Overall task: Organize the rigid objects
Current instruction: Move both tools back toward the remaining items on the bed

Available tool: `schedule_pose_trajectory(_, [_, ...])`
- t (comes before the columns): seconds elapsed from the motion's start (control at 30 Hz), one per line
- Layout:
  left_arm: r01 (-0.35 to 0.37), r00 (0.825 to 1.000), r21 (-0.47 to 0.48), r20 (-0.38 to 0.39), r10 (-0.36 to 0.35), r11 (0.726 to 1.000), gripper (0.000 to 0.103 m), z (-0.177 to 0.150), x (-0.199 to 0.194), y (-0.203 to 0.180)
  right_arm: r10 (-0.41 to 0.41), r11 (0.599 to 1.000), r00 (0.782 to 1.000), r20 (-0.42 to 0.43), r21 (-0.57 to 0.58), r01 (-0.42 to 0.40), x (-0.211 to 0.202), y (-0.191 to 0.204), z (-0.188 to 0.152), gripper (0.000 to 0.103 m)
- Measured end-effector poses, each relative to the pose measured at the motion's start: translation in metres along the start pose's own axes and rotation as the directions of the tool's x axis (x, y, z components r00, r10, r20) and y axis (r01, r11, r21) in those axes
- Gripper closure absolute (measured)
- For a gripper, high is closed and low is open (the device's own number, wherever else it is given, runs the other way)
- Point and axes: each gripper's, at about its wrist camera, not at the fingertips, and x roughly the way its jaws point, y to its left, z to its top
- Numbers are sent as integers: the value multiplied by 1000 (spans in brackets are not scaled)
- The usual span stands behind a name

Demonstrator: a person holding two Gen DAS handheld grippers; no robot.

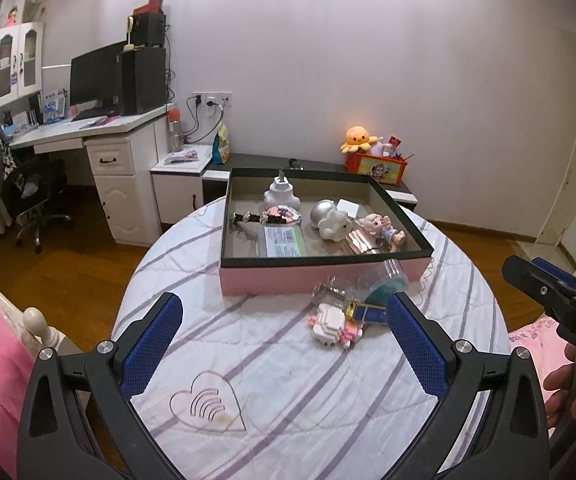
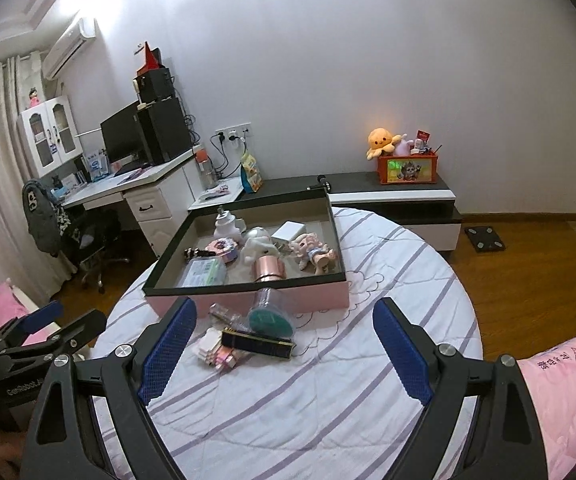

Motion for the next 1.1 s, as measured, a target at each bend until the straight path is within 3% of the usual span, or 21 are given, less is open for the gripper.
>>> schedule_pose_trajectory(0.67, [15,1000,4,-25,-15,1000,0,-21,-8,-6,-2,1000,1000,-14,-11,2,-14,3,-12,12])
schedule_pose_trajectory(1.1, [22,993,45,-118,-17,999,0,-38,31,-22,-8,1000,998,-69,17,9,9,-9,-20,12])
